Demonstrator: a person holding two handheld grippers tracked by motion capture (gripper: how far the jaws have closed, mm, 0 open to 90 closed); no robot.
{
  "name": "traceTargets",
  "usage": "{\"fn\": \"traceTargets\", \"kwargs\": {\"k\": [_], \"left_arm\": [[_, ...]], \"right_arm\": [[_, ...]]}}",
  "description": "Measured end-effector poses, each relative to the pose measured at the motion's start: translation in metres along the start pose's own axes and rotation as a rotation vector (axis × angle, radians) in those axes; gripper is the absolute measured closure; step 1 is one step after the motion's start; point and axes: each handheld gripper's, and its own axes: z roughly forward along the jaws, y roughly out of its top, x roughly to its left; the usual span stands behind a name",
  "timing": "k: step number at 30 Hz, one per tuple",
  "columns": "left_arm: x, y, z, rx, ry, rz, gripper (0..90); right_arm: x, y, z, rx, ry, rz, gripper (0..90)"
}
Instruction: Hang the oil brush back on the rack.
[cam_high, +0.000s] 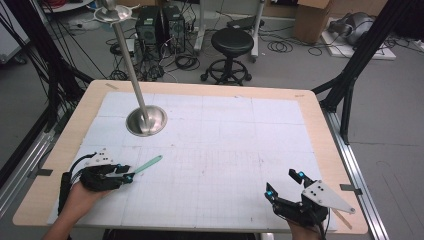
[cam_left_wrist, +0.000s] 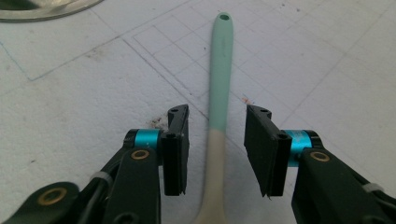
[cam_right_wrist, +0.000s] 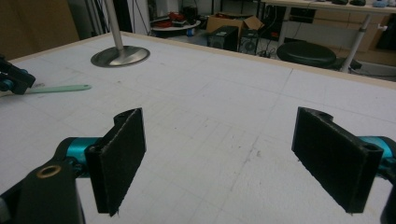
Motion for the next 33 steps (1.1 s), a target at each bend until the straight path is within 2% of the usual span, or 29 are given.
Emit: {"fn": "traceTargets", "kwargs": {"k": [2,7,16,27,31,33], "left_arm": [[-0.0004,0.0010,0.0015,0.006,0.001,0.005,63.3],[-0.0020,0.0043,0.0047,0.037,0.009,0.050,69.6],[-0.0039,0.0062,0.0064,0.045,0.013,0.074,80.2],[-0.0037,0.0063,0.0063,0.048,0.015,0.057,81.4],[-0.0037,0.0061,0.0060,0.049,0.017,0.066,81.6],[-0.0038,0.0059,0.0062,0.042,0.015,0.050,81.7]], "right_arm": [[-0.0002,0.0001,0.0002,-0.001,0.002,-0.006,16.5],[-0.0003,0.0000,0.0000,0.005,0.000,-0.003,16.5],[-0.0004,0.0002,0.0000,-0.001,-0.001,-0.003,16.5],[-0.0002,0.0004,-0.0006,0.000,0.001,0.001,16.5],[-0.0008,0.0005,-0.0006,-0.007,-0.001,-0.002,16.5],[-0.0010,0.0005,-0.0007,-0.007,-0.001,-0.001,16.5]]}}
